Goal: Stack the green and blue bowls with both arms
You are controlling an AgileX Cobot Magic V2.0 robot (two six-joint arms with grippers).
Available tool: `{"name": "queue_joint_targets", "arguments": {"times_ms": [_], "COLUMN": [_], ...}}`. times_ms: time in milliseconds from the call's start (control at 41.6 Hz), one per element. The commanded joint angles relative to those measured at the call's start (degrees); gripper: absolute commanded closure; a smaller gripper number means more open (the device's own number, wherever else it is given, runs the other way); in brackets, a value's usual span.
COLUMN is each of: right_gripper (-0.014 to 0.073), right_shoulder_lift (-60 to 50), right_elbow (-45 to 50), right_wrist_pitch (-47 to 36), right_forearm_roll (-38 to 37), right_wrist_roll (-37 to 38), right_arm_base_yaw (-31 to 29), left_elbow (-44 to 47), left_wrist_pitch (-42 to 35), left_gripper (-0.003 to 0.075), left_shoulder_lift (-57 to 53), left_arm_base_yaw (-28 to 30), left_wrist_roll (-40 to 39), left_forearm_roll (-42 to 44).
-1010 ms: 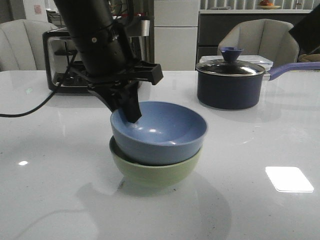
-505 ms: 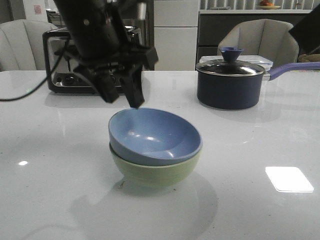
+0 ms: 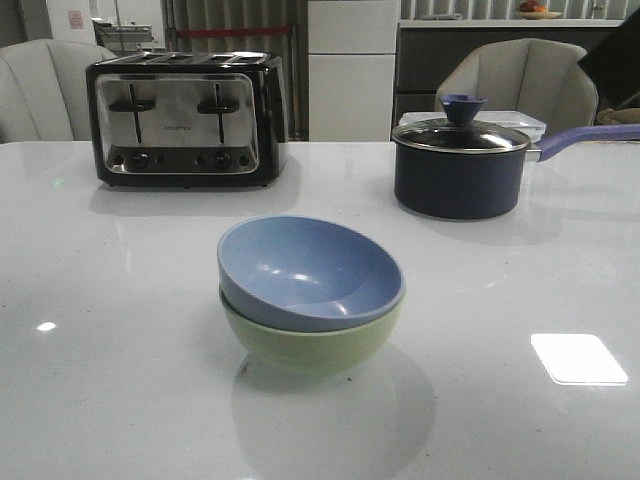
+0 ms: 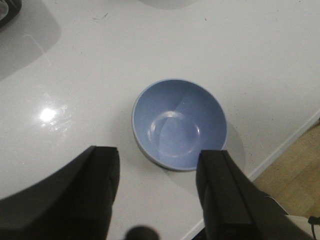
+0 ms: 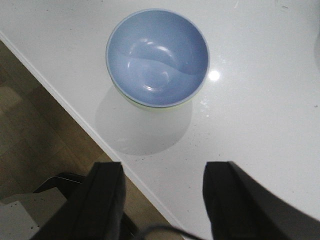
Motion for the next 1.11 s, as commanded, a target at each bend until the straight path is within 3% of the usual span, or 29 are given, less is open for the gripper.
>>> {"name": "queue_joint_targets", "arguments": {"times_ms": [0,289,529,842,1082], "right_gripper": [0.0127,0.0127,0.0127,0.0134,0.0409], "right_shoulder_lift": [-0.8,-5.4,-11.7,-17.5,-17.5], "right_elbow": [-1.6,-1.6,0.9,7.7,7.7], "right_wrist_pitch": [-4.0,1.1,6.3,3.1,2.9], "right_forearm_roll": [-0.3,-1.6,-2.5,-2.2,-2.1], "right_wrist_roll": [0.5,1.0,1.0,1.1,1.1], "right_arm_base_yaw": [-1.1,-7.6,-7.7,-7.7,-7.7], "left_elbow": [3.5,18.4,28.0,30.7,30.7], "left_wrist_pitch": [-4.7,-8.4,-11.4,-13.8,-13.8], "left_gripper": [0.0304,0.0304,0.0304,0.0308,0.0479], "left_shoulder_lift": [-7.0,-22.0,-32.4,-34.0,-34.0], "left_arm_base_yaw": [-0.5,-0.4,-0.4,-0.4,-0.4], "left_wrist_roll": [0.2,-2.9,-7.8,-7.8,-7.8], "left_forearm_roll": [2.4,6.7,10.8,10.8,10.8]}}
